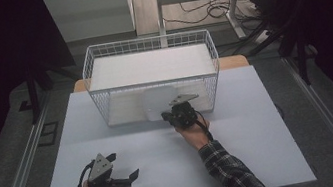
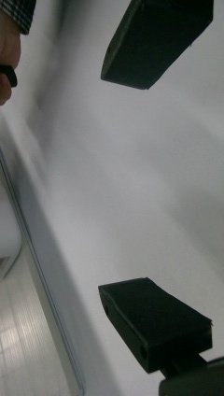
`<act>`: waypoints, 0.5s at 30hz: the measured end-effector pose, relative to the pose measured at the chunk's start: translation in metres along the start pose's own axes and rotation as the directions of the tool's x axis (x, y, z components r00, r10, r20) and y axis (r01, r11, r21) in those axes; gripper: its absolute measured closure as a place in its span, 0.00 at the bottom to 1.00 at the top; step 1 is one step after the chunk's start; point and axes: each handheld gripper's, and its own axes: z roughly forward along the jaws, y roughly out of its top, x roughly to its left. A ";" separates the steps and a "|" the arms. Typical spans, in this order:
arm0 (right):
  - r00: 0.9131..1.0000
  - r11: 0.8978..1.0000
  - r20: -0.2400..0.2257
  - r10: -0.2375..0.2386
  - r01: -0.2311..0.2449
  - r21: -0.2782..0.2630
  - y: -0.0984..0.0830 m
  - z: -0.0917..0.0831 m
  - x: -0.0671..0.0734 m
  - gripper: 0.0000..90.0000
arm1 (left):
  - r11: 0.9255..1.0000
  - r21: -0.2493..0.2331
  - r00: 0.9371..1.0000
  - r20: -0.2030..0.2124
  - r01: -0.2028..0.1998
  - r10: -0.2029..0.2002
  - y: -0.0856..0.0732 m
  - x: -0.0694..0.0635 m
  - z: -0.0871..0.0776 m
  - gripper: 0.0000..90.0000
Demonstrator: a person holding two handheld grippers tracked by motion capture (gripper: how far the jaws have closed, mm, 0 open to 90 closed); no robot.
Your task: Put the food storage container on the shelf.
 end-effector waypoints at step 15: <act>1.000 1.000 0.026 0.014 -0.014 -0.005 0.012 0.018 -0.006 0.99 | 1.000 -0.002 1.000 0.015 0.016 -0.016 -0.001 0.002 0.001 0.02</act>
